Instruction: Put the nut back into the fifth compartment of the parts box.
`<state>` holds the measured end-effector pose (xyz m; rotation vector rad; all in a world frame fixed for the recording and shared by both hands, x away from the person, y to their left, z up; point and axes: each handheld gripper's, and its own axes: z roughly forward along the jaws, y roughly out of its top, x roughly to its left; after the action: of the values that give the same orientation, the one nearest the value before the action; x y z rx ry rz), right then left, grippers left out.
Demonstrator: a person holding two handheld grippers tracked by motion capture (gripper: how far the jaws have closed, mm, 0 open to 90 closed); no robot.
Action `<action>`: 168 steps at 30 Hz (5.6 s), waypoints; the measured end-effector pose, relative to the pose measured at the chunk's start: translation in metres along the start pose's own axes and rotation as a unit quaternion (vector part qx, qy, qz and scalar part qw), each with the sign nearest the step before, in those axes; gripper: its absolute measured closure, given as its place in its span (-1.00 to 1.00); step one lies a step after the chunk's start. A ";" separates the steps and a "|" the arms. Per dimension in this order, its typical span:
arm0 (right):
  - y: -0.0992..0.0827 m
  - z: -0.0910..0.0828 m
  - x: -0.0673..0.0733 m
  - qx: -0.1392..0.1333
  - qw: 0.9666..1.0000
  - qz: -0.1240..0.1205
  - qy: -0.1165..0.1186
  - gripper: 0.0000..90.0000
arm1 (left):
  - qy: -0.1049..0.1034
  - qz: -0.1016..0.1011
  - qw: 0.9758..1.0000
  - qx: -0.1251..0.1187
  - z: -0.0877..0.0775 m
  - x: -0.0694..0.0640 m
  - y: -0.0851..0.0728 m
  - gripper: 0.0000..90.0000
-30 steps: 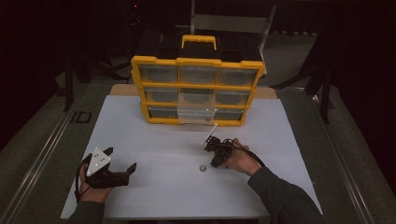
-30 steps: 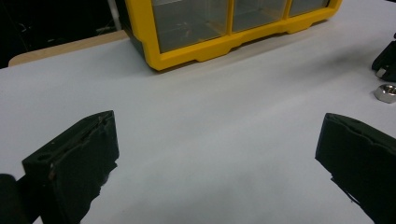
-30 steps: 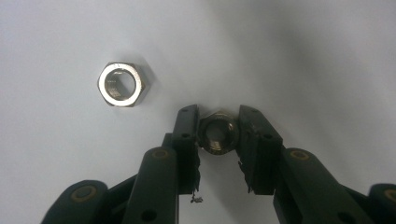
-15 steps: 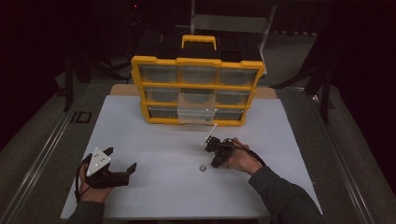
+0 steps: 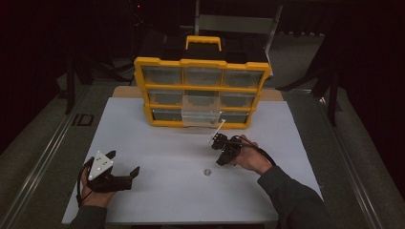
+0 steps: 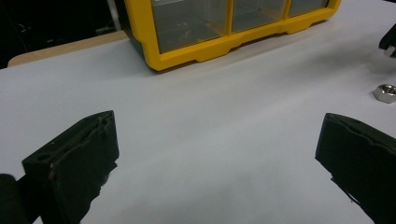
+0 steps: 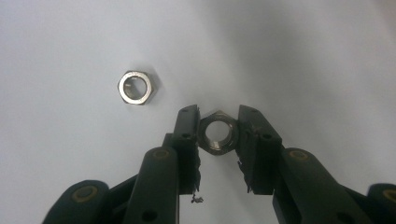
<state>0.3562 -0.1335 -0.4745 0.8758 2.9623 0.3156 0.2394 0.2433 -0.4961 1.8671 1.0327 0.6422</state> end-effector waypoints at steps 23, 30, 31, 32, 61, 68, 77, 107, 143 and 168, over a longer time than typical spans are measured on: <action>0.008 -0.042 -0.004 -0.021 1.000 -0.013 -0.011 0.56 | 0.000 0.000 1.000 0.000 0.000 0.000 0.000 -1.00; 0.012 -0.053 -0.005 -0.025 0.999 -0.018 -0.017 0.56 | 0.000 -0.001 1.000 0.002 0.000 0.000 0.000 -1.00; 0.012 -0.055 -0.005 -0.025 0.999 -0.018 -0.017 0.56 | 0.000 -0.001 1.000 0.002 0.000 0.000 0.000 -1.00; 0.013 -0.056 -0.005 -0.025 0.999 -0.019 -0.017 0.56 | -0.001 -0.001 1.000 0.002 0.000 0.000 0.000 -1.00; 0.024 -0.095 -0.018 -0.041 0.998 -0.021 -0.032 0.56 | 0.001 -0.002 1.000 0.002 -0.001 0.001 0.000 -1.00; 0.027 -0.101 -0.021 -0.040 0.999 -0.021 -0.031 0.56 | 0.001 -0.002 1.000 0.002 0.000 0.001 0.000 -1.00; 0.031 -0.109 -0.024 -0.042 0.998 -0.022 -0.032 0.56 | 0.000 -0.003 1.000 0.001 0.000 0.000 0.000 -1.00; 0.052 -0.145 -0.042 -0.052 0.998 -0.009 -0.045 0.56 | -0.001 -0.002 1.000 0.001 0.000 0.000 0.000 -1.00; 0.089 -0.170 -0.051 -0.065 0.997 0.006 -0.050 0.56 | 0.000 -0.003 1.000 0.000 -0.001 0.001 0.000 -1.00; 0.115 -0.161 -0.049 -0.055 0.998 0.010 -0.043 0.56 | 0.000 -0.003 1.000 -0.001 -0.001 0.001 0.000 -1.00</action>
<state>0.4442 -0.0955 -0.2945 0.8826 2.8288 0.4251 0.2392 0.2446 -0.4952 1.8627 1.0371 0.6396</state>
